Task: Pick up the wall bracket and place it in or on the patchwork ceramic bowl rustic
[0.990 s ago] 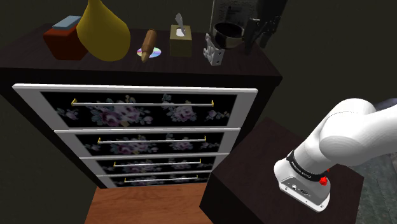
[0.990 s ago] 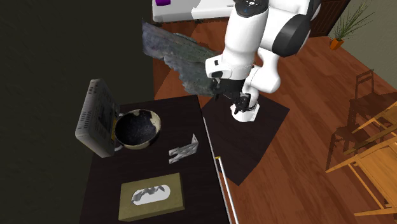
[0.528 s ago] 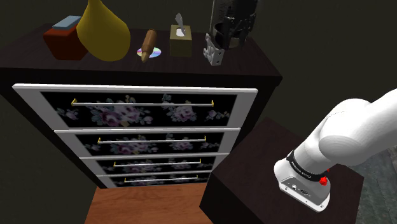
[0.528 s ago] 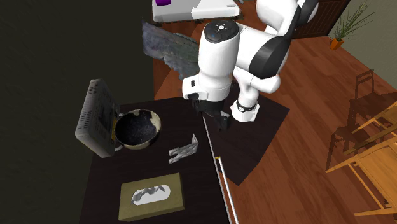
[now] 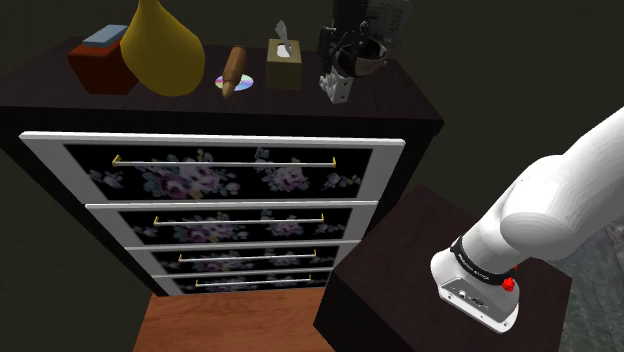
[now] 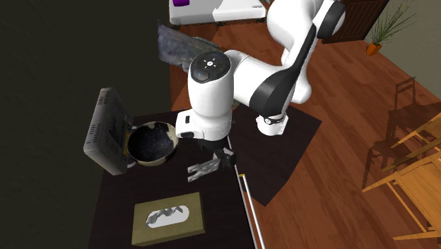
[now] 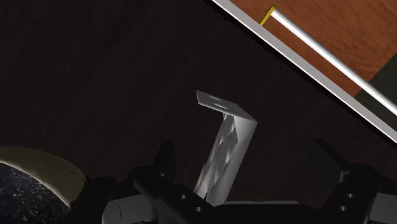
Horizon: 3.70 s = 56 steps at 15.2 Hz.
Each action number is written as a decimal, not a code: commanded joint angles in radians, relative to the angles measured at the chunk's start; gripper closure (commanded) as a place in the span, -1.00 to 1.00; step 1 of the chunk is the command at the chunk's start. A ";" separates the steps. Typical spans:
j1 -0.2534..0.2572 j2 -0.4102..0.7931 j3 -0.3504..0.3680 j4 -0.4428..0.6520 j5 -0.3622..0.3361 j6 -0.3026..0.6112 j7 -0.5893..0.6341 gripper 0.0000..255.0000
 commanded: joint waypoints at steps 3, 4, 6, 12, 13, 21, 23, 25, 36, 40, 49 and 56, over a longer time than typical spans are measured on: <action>0.000 0.012 0.000 -0.044 0.000 0.057 0.000 -1.00; 0.000 0.013 0.000 -0.057 0.000 0.070 0.000 -1.00; 0.000 0.015 0.000 -0.076 0.000 0.091 0.000 -1.00; 0.000 0.015 0.000 -0.076 0.000 0.091 0.000 -1.00; 0.000 0.015 0.000 -0.075 0.000 0.091 0.000 -1.00; 0.000 0.015 0.000 -0.074 0.000 0.090 0.000 1.00; 0.000 0.016 0.000 -0.073 0.000 0.089 -0.001 1.00; 0.000 0.014 0.000 -0.064 0.000 0.078 0.000 1.00; 0.000 0.013 0.000 0.084 0.000 -0.070 0.000 1.00; 0.000 0.020 0.000 0.145 0.000 -0.125 0.000 1.00; 0.000 0.049 0.000 0.301 0.000 -0.252 0.000 1.00; 0.000 0.088 0.000 0.445 -0.001 -0.357 0.000 1.00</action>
